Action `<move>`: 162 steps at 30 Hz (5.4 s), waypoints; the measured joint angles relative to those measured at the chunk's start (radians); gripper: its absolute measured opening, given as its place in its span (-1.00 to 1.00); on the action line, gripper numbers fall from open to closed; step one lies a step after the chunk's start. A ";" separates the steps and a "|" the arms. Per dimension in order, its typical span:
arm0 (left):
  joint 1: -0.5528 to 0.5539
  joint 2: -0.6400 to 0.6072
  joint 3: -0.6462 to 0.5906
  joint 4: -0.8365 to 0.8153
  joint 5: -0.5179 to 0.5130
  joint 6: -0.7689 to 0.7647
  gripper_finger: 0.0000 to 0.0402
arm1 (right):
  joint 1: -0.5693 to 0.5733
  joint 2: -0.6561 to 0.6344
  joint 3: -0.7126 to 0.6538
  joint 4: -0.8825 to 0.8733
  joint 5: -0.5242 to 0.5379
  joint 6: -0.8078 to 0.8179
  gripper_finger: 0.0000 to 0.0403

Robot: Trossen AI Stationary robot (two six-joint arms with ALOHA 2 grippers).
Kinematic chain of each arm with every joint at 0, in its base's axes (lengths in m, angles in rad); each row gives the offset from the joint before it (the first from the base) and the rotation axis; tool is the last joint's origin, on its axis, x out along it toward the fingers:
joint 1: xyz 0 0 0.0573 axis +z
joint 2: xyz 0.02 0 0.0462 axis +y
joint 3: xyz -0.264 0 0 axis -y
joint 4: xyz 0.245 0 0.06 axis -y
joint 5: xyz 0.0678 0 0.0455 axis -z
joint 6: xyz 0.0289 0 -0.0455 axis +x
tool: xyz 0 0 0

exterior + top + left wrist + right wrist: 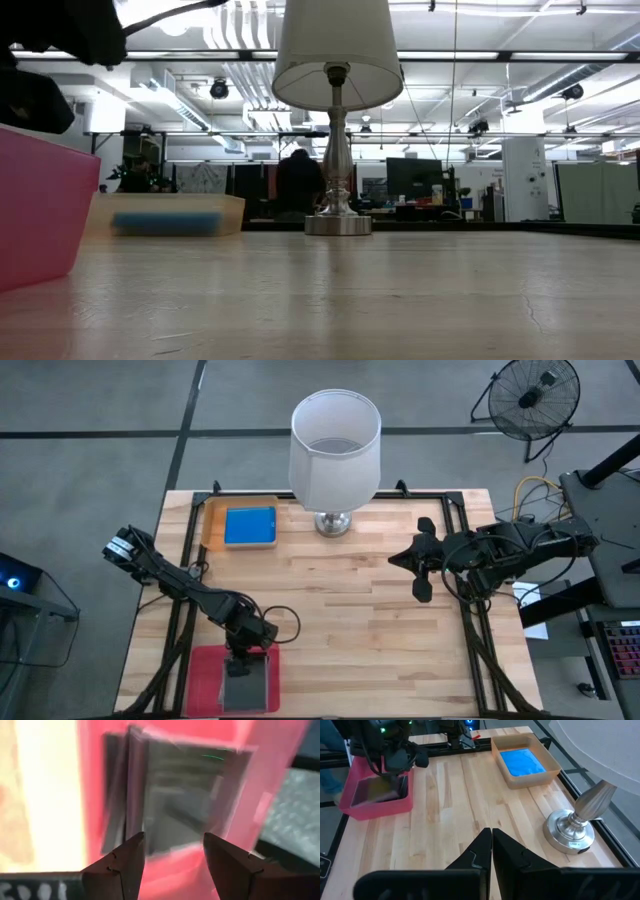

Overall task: Pick & place jewel cases by type
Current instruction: Put the black cd case into the pink bin, then return to Home Position

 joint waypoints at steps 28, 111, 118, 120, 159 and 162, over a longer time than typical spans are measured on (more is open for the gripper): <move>-0.008 -0.019 0.395 -0.210 -0.469 0.140 -1.00 | 0.000 -0.004 0.000 0.000 -0.050 -0.057 -0.96; 0.266 -1.057 -0.940 1.247 -0.704 0.595 -1.00 | -0.001 -1.036 -1.046 0.542 -0.114 -0.112 -0.96; 0.266 -1.062 -0.987 1.274 -0.680 0.594 -1.00 | -0.001 -1.036 -1.174 0.769 -0.122 -0.141 -0.96; 0.266 -1.062 -0.987 1.275 -0.665 0.599 -1.00 | 0.000 -1.037 -1.214 0.822 -0.125 -0.139 -0.96; 0.270 -1.438 -0.990 0.972 -0.563 0.627 -1.00 | 0.000 -1.021 -1.212 0.811 -0.281 -0.304 -0.96; 0.270 -1.438 -0.990 0.972 -0.562 0.624 -1.00 | 0.000 -1.021 -1.212 0.811 -0.281 -0.280 -0.96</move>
